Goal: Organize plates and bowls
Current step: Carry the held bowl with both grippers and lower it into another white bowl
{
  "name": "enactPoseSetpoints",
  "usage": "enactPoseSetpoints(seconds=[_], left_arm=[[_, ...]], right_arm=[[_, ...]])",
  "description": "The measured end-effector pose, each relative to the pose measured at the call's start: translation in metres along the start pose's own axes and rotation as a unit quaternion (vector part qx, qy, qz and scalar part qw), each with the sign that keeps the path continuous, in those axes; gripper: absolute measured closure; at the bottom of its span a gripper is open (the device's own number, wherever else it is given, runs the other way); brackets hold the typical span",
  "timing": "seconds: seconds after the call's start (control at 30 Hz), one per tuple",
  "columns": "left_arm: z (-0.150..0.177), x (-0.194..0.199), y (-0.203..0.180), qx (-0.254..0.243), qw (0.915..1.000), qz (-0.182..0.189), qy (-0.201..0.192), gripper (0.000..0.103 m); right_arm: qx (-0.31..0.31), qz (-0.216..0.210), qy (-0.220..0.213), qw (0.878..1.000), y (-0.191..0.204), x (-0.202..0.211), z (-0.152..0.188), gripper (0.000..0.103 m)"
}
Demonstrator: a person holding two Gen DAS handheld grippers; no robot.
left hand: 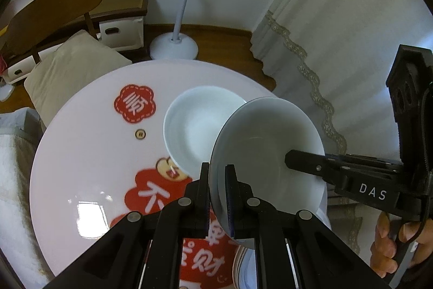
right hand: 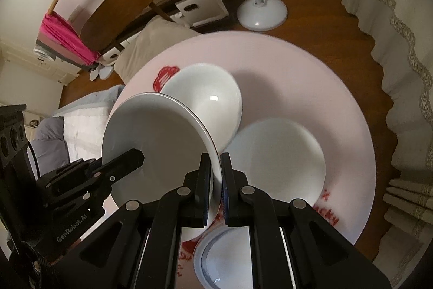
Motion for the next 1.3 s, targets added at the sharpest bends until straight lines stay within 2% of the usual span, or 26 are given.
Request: enactPoseSetpoints(seconds=[0.43, 0.8, 1.3], left_arm=[[-0.029, -0.052, 0.015, 0.036, 0.9993, -0.003, 0.014, 0.098], [-0.032, -0.07, 0.021, 0.045, 0.9986, -0.009, 0.027, 0.098], [-0.033, -0.074, 0.026, 0.054, 0.9982, -0.006, 0.026, 0.097]], right_arm=[[-0.011, 0.012, 0.014, 1.0, -0.009, -0.031, -0.044, 0.095], [-0.012, 0.02, 0.027, 0.999, -0.011, -0.048, -0.052, 0.094], [-0.014, 0.029, 0.028, 0.999, -0.008, -0.057, -0.059, 0.09]])
Point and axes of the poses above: each gripper's, at about its wrist camera, not at the fingertips, and x roughly against the way its jaws point, y to its left, z to its underside, the point moved 5 cm from there along -x, roughly the way its jaws point, and after that the axes turned 11 degrees about -x, right-handed, at the moved point
